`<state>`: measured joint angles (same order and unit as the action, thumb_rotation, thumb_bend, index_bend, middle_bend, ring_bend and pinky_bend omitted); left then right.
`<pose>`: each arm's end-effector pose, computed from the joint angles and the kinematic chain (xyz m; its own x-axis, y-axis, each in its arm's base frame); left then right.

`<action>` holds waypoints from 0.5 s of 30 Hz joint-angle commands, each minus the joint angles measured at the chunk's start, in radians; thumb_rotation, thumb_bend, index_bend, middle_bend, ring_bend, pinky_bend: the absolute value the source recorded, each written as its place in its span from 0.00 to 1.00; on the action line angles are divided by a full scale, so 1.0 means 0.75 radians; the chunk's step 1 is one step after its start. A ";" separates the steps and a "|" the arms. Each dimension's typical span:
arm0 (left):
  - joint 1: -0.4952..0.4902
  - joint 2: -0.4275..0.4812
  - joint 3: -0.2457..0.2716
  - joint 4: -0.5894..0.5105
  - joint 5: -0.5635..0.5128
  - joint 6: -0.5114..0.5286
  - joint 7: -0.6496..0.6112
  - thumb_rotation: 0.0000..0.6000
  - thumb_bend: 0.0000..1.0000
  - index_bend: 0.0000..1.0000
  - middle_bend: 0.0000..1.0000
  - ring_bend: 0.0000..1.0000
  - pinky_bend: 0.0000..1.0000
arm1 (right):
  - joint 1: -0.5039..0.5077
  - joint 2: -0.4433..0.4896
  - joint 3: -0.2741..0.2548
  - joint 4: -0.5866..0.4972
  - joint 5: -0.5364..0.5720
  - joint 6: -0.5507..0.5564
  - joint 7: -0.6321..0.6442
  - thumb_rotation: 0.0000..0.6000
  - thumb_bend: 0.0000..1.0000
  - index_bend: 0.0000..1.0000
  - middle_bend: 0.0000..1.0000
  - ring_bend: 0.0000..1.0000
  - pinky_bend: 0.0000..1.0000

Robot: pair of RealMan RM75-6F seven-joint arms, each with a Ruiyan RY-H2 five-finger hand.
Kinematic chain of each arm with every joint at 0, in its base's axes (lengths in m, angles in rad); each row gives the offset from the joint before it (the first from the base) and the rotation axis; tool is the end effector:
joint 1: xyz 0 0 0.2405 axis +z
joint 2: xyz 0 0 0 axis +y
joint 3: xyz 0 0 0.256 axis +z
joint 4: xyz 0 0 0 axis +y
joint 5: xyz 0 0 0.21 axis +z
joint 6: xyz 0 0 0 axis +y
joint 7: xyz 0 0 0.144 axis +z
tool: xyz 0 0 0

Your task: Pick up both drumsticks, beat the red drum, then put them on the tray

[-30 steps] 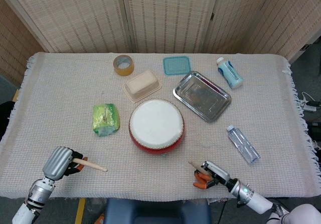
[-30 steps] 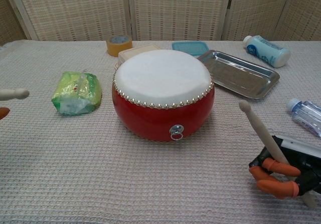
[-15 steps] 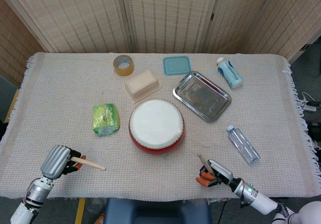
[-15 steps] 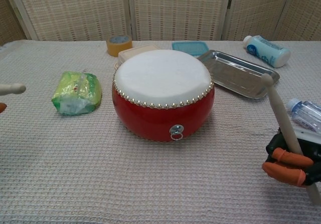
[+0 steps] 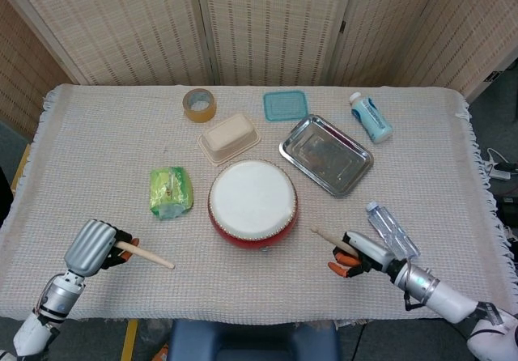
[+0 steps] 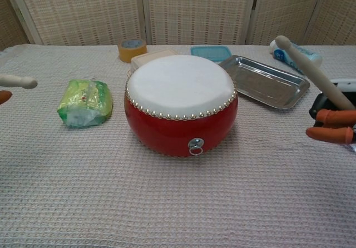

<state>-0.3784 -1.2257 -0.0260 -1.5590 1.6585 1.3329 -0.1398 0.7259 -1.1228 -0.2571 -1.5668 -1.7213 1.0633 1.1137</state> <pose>-0.2374 0.2512 0.0977 0.2924 0.1200 0.9487 0.8838 -0.4129 -0.2201 -0.2260 -0.2663 0.0711 -0.1938 -0.7525 0.6295 -0.9217 -0.0801 -0.3795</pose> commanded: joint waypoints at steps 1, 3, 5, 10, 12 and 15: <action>-0.066 0.037 -0.063 -0.039 -0.054 -0.076 0.032 1.00 0.49 1.00 1.00 1.00 1.00 | 0.192 0.216 0.118 -0.178 0.162 -0.277 -0.266 1.00 0.41 1.00 1.00 1.00 1.00; -0.109 0.050 -0.110 -0.067 -0.112 -0.131 0.048 1.00 0.49 1.00 1.00 1.00 1.00 | 0.281 0.270 0.169 -0.202 0.244 -0.432 -0.398 1.00 0.41 1.00 1.00 1.00 1.00; -0.155 0.052 -0.156 -0.086 -0.185 -0.197 0.087 1.00 0.49 1.00 1.00 1.00 1.00 | 0.356 0.291 0.218 -0.194 0.343 -0.562 -0.608 1.00 0.41 1.00 1.00 1.00 1.00; -0.260 0.010 -0.247 -0.088 -0.373 -0.335 0.258 1.00 0.49 1.00 1.00 1.00 1.00 | 0.475 0.222 0.280 -0.149 0.693 -0.653 -1.267 1.00 0.41 1.00 1.00 1.00 1.00; -0.291 -0.016 -0.273 -0.085 -0.441 -0.366 0.313 1.00 0.49 1.00 1.00 1.00 1.00 | 0.514 0.181 0.276 -0.151 0.843 -0.628 -1.474 1.00 0.41 1.00 1.00 1.00 1.00; -0.338 -0.051 -0.297 -0.078 -0.537 -0.416 0.396 1.00 0.49 1.00 1.00 1.00 1.00 | 0.578 0.117 0.266 -0.176 1.078 -0.544 -1.747 1.00 0.41 1.00 1.00 1.00 1.00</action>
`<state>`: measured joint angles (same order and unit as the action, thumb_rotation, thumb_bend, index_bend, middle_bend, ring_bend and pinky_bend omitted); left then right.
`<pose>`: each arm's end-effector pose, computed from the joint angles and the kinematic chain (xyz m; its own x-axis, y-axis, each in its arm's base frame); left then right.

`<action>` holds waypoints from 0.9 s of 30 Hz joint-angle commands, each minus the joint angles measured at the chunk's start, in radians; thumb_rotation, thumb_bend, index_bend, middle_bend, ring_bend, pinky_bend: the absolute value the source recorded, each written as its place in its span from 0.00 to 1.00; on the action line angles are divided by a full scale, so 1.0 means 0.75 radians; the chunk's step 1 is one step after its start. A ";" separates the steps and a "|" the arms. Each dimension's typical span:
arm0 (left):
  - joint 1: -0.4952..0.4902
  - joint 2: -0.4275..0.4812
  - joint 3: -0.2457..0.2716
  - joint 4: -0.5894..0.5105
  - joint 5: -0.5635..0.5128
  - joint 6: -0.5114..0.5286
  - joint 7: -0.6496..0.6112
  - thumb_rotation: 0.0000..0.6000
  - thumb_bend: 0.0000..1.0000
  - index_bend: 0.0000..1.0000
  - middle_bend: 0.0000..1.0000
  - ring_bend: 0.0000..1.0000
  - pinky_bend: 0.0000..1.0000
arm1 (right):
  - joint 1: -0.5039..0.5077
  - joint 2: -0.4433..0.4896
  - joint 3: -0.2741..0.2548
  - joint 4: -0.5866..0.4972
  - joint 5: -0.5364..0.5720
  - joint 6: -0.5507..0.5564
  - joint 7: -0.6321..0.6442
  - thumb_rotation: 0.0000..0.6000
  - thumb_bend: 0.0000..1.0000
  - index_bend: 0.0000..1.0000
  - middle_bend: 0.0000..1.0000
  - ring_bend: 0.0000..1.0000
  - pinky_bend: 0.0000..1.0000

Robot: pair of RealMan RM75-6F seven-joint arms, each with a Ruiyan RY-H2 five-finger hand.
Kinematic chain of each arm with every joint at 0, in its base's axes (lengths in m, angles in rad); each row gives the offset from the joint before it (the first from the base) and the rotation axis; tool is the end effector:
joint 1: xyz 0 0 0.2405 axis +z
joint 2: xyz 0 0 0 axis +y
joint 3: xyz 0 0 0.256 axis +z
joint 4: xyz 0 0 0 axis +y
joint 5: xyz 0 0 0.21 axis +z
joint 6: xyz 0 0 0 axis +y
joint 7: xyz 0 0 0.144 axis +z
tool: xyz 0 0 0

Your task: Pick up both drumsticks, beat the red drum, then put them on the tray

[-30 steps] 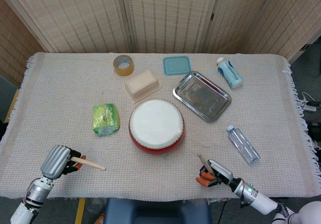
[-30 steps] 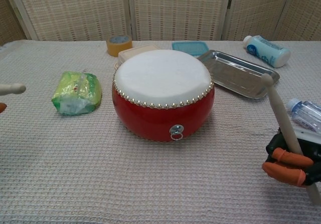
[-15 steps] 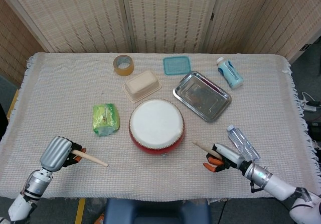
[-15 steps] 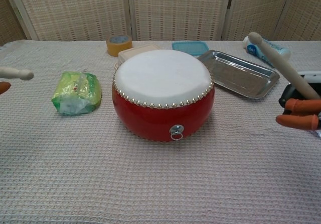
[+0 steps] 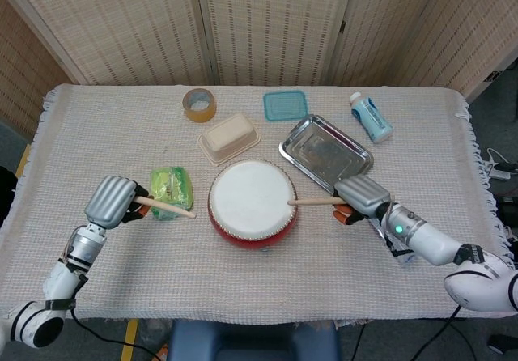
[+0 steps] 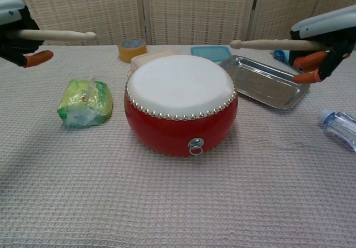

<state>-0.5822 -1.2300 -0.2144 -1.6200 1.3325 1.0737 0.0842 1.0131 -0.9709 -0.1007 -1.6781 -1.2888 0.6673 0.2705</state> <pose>-0.1844 0.3366 0.0984 0.3656 0.1003 0.9254 0.8847 -0.3463 -0.3120 -0.1617 -0.3586 0.1063 0.5082 -0.5154 0.6900 -0.8498 -0.4304 0.3044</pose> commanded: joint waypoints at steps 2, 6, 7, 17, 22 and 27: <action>-0.096 -0.068 -0.051 0.017 -0.152 -0.098 0.161 1.00 0.49 1.00 1.00 1.00 1.00 | 0.247 -0.112 0.043 -0.049 0.647 0.034 -0.781 1.00 0.41 1.00 1.00 1.00 1.00; -0.143 -0.118 -0.050 0.041 -0.233 -0.122 0.283 1.00 0.49 1.00 1.00 1.00 1.00 | 0.352 -0.148 0.006 -0.090 0.887 0.121 -1.042 1.00 0.41 1.00 1.00 1.00 1.00; -0.152 -0.130 -0.049 0.046 -0.252 -0.126 0.305 1.00 0.49 1.00 1.00 1.00 1.00 | 0.369 -0.157 0.000 -0.098 0.928 0.142 -1.087 1.00 0.41 1.00 1.00 1.00 1.00; -0.201 -0.134 -0.055 0.016 -0.373 -0.084 0.480 1.00 0.49 1.00 1.00 1.00 1.00 | 0.431 -0.295 -0.045 -0.041 1.162 0.223 -1.338 1.00 0.41 1.00 1.00 1.00 1.00; -0.214 -0.109 -0.058 -0.057 -0.418 -0.041 0.572 1.00 0.49 1.00 1.00 1.00 1.00 | 0.440 -0.342 -0.074 -0.007 1.217 0.226 -1.409 1.00 0.41 1.00 1.00 1.00 1.00; -0.280 -0.184 -0.070 -0.068 -0.576 -0.028 0.716 1.00 0.49 1.00 1.00 1.00 1.00 | 0.418 -0.281 -0.008 -0.091 1.165 0.289 -1.356 1.00 0.41 1.00 1.00 1.00 1.00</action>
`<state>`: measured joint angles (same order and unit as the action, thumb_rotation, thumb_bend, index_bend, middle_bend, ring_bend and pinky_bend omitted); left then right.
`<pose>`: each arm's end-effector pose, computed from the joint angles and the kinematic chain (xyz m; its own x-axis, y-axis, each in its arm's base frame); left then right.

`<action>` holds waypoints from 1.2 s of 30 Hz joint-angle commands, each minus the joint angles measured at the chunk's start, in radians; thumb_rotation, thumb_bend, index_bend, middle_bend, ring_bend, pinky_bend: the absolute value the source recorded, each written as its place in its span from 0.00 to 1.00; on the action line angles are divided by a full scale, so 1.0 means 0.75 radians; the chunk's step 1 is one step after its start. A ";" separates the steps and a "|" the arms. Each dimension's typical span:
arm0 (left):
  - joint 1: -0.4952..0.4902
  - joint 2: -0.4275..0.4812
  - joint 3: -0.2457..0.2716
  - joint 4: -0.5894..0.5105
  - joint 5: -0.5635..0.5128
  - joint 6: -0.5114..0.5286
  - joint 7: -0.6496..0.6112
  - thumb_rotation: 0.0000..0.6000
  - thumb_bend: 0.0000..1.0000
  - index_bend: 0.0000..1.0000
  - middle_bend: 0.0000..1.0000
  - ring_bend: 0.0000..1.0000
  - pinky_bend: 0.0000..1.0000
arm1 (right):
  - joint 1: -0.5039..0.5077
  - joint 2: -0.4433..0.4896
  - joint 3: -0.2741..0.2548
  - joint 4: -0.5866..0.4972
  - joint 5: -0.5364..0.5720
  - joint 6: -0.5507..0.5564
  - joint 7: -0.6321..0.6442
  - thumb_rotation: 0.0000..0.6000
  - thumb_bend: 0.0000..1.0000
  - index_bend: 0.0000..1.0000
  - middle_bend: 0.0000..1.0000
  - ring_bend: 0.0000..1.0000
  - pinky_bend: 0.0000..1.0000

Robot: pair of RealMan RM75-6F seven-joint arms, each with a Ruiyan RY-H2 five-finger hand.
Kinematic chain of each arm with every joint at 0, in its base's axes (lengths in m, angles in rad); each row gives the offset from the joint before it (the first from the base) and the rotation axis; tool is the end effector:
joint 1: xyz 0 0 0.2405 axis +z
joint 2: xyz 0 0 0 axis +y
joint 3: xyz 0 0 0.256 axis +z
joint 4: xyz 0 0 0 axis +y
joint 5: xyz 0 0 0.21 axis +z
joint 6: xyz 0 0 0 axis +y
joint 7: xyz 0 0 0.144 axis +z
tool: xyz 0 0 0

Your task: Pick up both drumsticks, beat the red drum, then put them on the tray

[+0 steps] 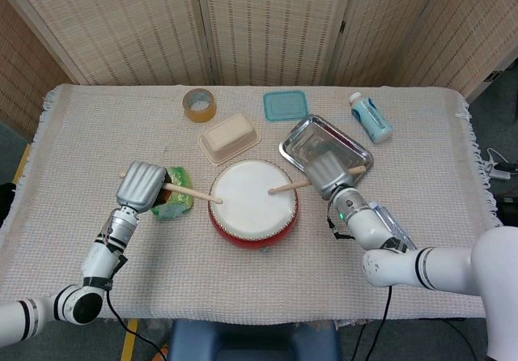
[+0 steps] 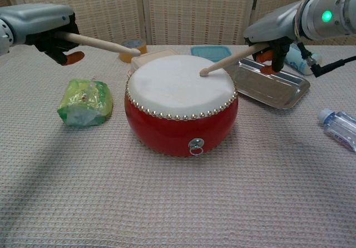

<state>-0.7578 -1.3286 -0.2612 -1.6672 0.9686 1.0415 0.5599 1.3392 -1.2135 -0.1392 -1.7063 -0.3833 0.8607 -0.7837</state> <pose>-0.1355 0.3669 0.0676 0.5439 0.0889 0.8345 0.8149 -0.2935 -0.4998 -0.0964 -0.3948 0.0534 0.8471 -0.2860 0.4479 -0.5311 -0.4244 0.7334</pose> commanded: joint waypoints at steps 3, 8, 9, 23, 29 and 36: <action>-0.092 -0.140 -0.008 0.045 -0.168 0.045 0.168 1.00 0.49 1.00 1.00 1.00 1.00 | -0.054 0.117 0.102 -0.129 -0.117 0.046 0.139 1.00 0.41 1.00 1.00 1.00 1.00; -0.155 -0.268 0.018 0.145 -0.253 0.076 0.297 1.00 0.49 1.00 1.00 1.00 1.00 | -0.099 0.170 0.134 -0.162 -0.178 0.022 0.208 1.00 0.41 1.00 1.00 1.00 1.00; -0.163 -0.281 0.025 0.157 -0.264 0.077 0.315 1.00 0.49 1.00 1.00 1.00 1.00 | -0.102 0.165 0.130 -0.154 -0.178 0.013 0.205 1.00 0.41 1.00 1.00 1.00 1.00; -0.103 -0.126 -0.006 -0.032 -0.185 0.163 0.178 1.00 0.49 1.00 1.00 1.00 1.00 | -0.104 -0.010 0.082 0.019 -0.107 -0.084 0.143 1.00 0.41 1.00 1.00 1.00 1.00; -0.153 -0.241 0.047 0.054 -0.249 0.101 0.241 1.00 0.49 1.00 1.00 1.00 1.00 | -0.184 0.097 0.193 -0.091 -0.300 -0.024 0.316 1.00 0.41 1.00 1.00 1.00 1.00; -0.160 -0.260 0.066 0.098 -0.256 0.123 0.268 1.00 0.49 1.00 1.00 1.00 1.00 | -0.188 0.055 0.150 -0.019 -0.284 -0.100 0.280 1.00 0.41 1.00 1.00 1.00 1.00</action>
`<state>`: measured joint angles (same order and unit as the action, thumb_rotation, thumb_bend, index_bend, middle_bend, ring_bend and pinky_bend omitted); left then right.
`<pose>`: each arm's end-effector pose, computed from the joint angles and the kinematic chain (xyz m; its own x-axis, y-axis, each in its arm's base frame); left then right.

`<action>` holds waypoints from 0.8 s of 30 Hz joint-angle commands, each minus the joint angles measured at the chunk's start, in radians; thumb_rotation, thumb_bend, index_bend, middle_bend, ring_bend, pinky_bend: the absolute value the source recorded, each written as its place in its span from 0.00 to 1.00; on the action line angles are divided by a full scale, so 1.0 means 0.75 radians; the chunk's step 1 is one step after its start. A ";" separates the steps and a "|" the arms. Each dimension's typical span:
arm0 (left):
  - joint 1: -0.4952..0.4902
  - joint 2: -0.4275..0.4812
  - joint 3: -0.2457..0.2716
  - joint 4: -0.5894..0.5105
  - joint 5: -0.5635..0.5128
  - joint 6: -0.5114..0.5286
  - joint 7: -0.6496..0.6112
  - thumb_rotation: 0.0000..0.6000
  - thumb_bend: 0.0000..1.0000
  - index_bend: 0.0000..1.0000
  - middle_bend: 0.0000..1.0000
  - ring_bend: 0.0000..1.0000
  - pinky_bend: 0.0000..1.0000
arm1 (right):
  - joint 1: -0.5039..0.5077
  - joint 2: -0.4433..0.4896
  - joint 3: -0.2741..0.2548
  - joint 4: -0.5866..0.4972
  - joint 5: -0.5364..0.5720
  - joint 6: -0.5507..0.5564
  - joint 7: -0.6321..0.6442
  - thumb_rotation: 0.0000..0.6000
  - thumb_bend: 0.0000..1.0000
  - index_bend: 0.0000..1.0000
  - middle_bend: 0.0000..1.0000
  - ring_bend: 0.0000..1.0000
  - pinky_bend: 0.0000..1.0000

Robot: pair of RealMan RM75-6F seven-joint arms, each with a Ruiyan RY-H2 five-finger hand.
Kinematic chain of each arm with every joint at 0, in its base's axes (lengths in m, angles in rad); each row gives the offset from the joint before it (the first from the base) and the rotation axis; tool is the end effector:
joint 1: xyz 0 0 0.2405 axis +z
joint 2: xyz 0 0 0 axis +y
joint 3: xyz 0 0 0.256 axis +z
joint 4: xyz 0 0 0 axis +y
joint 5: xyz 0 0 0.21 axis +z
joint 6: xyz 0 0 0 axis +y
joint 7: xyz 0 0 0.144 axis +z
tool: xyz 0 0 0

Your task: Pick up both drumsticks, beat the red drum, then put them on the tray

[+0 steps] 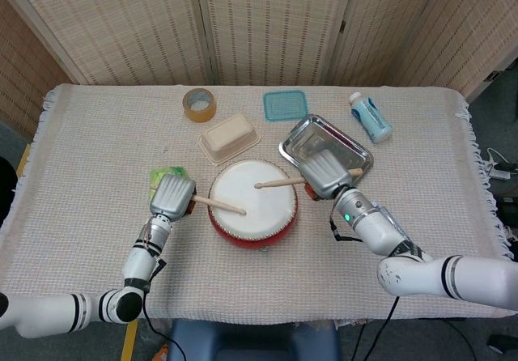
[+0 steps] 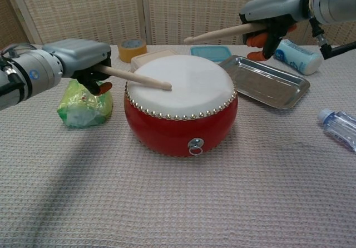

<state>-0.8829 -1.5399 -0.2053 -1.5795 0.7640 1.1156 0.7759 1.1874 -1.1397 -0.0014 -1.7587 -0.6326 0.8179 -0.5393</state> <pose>-0.1143 0.3650 0.0012 0.6208 0.1526 0.7690 0.7740 -0.2756 -0.5701 -0.0884 -0.3840 0.0684 0.7012 -0.2982 0.6476 -0.7021 -0.4465 0.5547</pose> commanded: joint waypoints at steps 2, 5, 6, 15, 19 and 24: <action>0.025 0.066 -0.030 -0.058 0.045 0.055 -0.061 1.00 0.49 1.00 1.00 1.00 1.00 | 0.035 -0.097 -0.071 0.108 0.106 -0.075 -0.098 1.00 0.41 1.00 1.00 1.00 1.00; 0.050 0.128 -0.062 -0.112 0.082 0.088 -0.122 1.00 0.49 1.00 1.00 1.00 1.00 | 0.056 -0.153 -0.088 0.158 0.167 -0.087 -0.135 1.00 0.41 1.00 1.00 1.00 1.00; 0.055 0.140 -0.067 -0.122 0.089 0.092 -0.135 1.00 0.49 1.00 1.00 1.00 1.00 | 0.056 -0.159 -0.082 0.163 0.171 -0.083 -0.128 1.00 0.41 1.00 1.00 1.00 1.00; 0.013 0.032 -0.008 -0.020 0.020 -0.003 -0.085 1.00 0.49 1.00 1.00 1.00 1.00 | -0.013 0.008 0.032 -0.022 0.005 0.027 0.014 1.00 0.41 1.00 1.00 1.00 1.00; -0.004 -0.021 0.012 0.035 -0.005 -0.014 -0.045 1.00 0.49 1.00 1.00 1.00 1.00 | -0.036 0.040 0.045 -0.042 -0.034 0.021 0.044 1.00 0.41 1.00 1.00 1.00 1.00; 0.024 0.039 -0.025 -0.026 0.060 0.065 -0.099 1.00 0.49 1.00 1.00 1.00 1.00 | -0.011 -0.071 -0.024 0.096 0.052 -0.064 -0.035 1.00 0.41 1.00 1.00 1.00 1.00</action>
<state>-0.8738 -1.5328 -0.2129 -1.5769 0.7908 1.1474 0.7187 1.1680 -1.1504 0.0074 -1.7348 -0.6284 0.7996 -0.5354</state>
